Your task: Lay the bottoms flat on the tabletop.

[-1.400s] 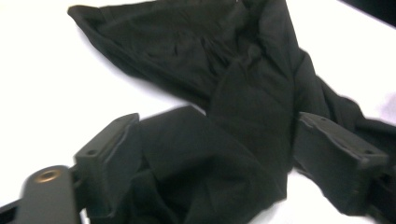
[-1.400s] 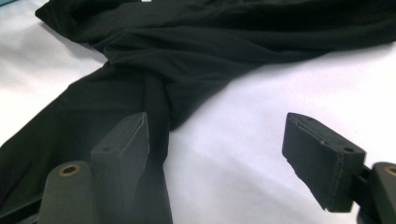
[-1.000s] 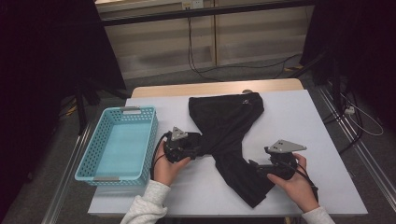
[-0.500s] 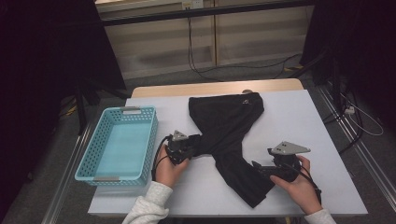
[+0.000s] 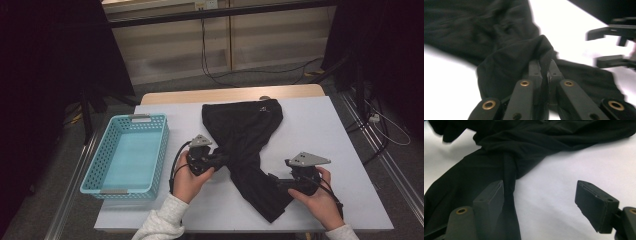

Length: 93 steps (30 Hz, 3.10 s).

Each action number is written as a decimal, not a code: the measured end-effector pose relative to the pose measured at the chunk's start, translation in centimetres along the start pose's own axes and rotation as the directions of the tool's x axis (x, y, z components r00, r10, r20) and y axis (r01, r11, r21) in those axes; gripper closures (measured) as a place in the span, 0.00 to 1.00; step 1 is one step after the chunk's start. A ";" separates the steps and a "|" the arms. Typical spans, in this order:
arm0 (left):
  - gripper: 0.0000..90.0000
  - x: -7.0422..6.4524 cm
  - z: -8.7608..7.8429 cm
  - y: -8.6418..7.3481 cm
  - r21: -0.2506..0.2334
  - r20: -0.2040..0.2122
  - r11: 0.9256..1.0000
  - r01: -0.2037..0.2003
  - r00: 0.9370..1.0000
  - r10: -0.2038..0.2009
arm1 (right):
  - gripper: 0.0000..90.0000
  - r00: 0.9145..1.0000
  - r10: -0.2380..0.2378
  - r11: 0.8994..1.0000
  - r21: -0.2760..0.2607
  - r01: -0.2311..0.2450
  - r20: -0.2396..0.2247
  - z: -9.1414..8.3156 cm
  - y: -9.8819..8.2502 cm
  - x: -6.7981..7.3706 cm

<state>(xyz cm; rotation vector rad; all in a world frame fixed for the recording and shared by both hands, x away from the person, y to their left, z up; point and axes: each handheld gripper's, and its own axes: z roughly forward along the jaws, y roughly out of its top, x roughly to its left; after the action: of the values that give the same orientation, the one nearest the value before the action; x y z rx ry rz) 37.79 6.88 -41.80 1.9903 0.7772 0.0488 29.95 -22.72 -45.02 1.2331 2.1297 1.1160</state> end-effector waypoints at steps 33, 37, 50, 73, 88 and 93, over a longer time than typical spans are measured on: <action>0.23 2.0 -3.9 -1.6 -0.021 -0.088 0.998 0.060 0.994 -0.061 | 0.25 0.982 -0.114 0.993 -0.026 0.112 -0.149 4.1 3.9 4.1; 0.22 2.7 -4.7 -2.1 -0.026 -0.137 0.998 0.059 0.989 -0.062 | 0.25 0.977 -0.135 0.991 -0.030 0.131 -0.167 4.7 4.4 4.8; 0.22 4.2 -6.4 -3.4 -0.056 -0.216 0.995 0.084 0.972 -0.095 | 0.41 0.942 -0.247 0.968 -0.018 0.250 -0.227 8.8 6.4 9.3; 0.20 4.4 -7.4 -3.8 -0.075 -0.210 0.993 0.097 0.971 -0.110 | 1.00 0.937 -0.206 0.977 -0.002 0.214 -0.283 8.6 6.5 7.7; 0.21 4.2 -5.7 -3.9 -0.030 -0.186 0.995 0.095 0.978 -0.099 | 1.00 0.990 -0.035 0.998 -0.052 0.028 -0.138 0.4 3.2 -1.8; 0.21 3.8 -4.8 -3.5 -0.021 -0.166 0.997 0.077 0.983 -0.079 | 1.00 0.998 0.021 0.999 -0.024 -0.022 -0.064 -1.0 1.2 -4.4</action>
<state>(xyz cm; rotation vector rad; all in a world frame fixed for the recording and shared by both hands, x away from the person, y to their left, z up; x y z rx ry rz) 37.39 13.81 -43.05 1.9577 0.9590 0.1764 32.13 -26.61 -43.52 1.2270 2.1473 1.2031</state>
